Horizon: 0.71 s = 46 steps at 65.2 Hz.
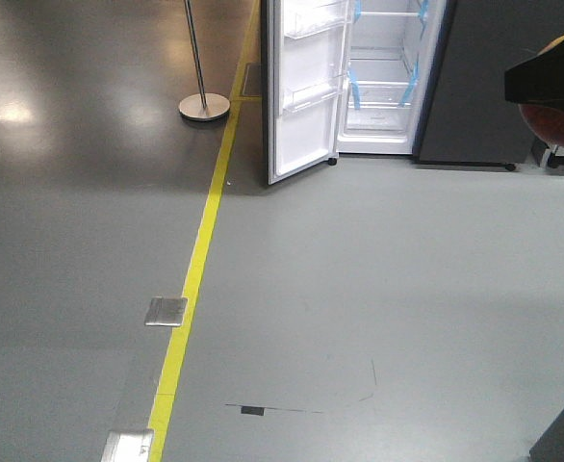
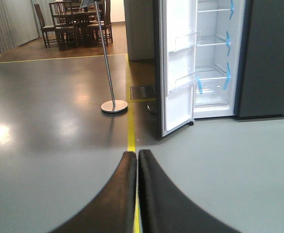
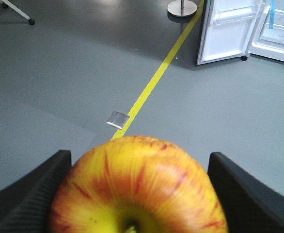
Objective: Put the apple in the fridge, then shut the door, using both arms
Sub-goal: 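Keep driving toward the refrigerator with the apple held in the right gripper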
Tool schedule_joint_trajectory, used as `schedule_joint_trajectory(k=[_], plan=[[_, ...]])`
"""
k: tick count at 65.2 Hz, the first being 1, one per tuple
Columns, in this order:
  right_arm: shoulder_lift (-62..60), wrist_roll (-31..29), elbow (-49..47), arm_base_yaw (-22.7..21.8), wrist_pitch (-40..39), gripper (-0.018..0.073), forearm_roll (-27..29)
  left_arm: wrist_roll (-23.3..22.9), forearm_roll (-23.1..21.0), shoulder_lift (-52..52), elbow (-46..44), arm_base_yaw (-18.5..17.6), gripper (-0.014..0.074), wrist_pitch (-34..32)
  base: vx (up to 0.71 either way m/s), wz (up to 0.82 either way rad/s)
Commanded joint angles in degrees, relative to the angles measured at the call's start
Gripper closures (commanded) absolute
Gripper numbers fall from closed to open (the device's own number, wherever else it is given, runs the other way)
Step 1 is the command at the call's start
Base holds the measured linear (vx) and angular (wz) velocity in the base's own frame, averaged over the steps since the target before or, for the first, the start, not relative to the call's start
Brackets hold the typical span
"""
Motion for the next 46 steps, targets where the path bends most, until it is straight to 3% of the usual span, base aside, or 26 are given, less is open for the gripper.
schedule_joint_trajectory(k=[1,46], plan=[[-1.17,-0.35,-1.68,-0.24,-3.82,0.0381,1.46,-0.36,-0.06,-0.94,0.88,0.04,0.0604,-4.09,0.16,0.04],[-1.17,-0.35,-1.68,-0.24,-3.82,0.0381,1.46,-0.36,-0.06,-0.94,0.88,0.04,0.0604,-4.09,0.16,0.02]])
